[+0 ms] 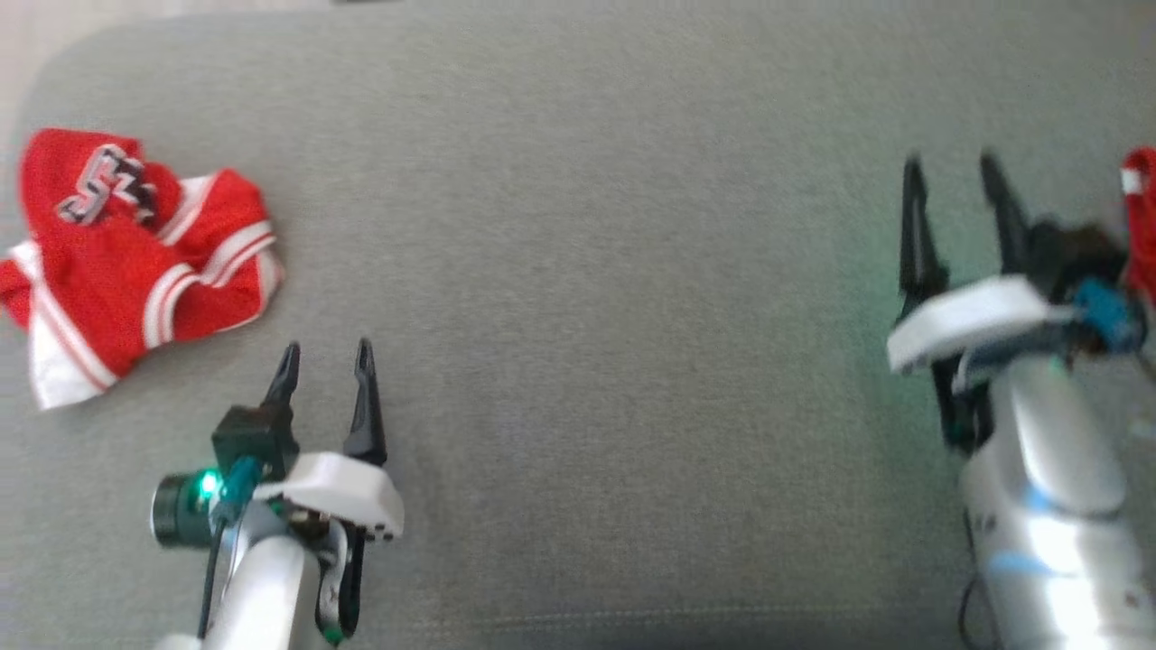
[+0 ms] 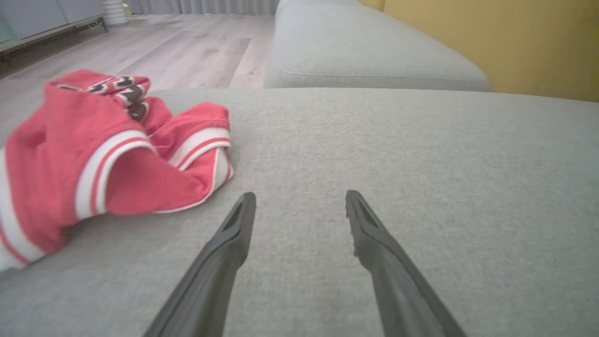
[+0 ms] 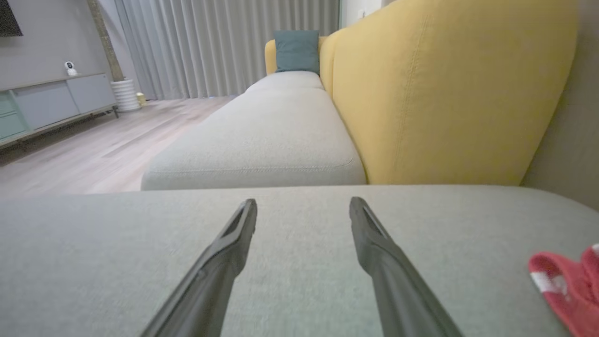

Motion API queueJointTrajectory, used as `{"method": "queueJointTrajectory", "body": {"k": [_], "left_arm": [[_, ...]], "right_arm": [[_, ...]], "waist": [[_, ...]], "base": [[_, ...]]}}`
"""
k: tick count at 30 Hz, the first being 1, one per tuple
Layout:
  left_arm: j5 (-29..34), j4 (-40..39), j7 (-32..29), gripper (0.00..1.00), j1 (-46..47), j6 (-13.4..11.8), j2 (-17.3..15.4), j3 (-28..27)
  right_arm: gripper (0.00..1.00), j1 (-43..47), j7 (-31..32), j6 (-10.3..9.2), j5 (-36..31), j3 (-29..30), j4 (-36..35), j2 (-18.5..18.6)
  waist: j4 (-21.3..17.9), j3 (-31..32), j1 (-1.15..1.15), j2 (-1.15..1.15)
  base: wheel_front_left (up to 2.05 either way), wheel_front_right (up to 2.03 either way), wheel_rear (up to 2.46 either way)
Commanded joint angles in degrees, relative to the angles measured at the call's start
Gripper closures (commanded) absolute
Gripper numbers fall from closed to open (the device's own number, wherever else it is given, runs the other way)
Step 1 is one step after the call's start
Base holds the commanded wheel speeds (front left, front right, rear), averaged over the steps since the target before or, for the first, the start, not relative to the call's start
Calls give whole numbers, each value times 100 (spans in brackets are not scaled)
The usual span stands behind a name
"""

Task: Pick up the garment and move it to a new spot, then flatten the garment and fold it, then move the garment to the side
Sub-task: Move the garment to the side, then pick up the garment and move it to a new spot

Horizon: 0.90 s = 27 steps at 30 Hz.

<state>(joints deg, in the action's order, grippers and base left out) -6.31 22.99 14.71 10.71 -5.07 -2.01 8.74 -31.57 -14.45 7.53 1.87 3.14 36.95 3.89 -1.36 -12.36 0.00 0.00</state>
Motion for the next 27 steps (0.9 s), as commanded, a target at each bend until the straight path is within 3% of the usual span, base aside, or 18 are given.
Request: {"method": "queueJointTrajectory", "body": {"k": [1,7,27], "left_arm": [[-64,-121,29,0,12,-44,-87,-180],[-73,-81,29,0,-172,-114,-87,-256],[-123,-113,29,0,-628,-232,-87,-579]], "right_arm": [[0,59,-54,-4,73,-183,-224,-90],[0,646,-54,-4,542,-520,-270,-99],[0,1397,-54,-4,751,-715,-220,-101]], "waist": [[202,200,0,0],[391,433,0,0],[358,970,0,0]], "base": [[0,0,0],[0,0,0],[0,0,0]]}}
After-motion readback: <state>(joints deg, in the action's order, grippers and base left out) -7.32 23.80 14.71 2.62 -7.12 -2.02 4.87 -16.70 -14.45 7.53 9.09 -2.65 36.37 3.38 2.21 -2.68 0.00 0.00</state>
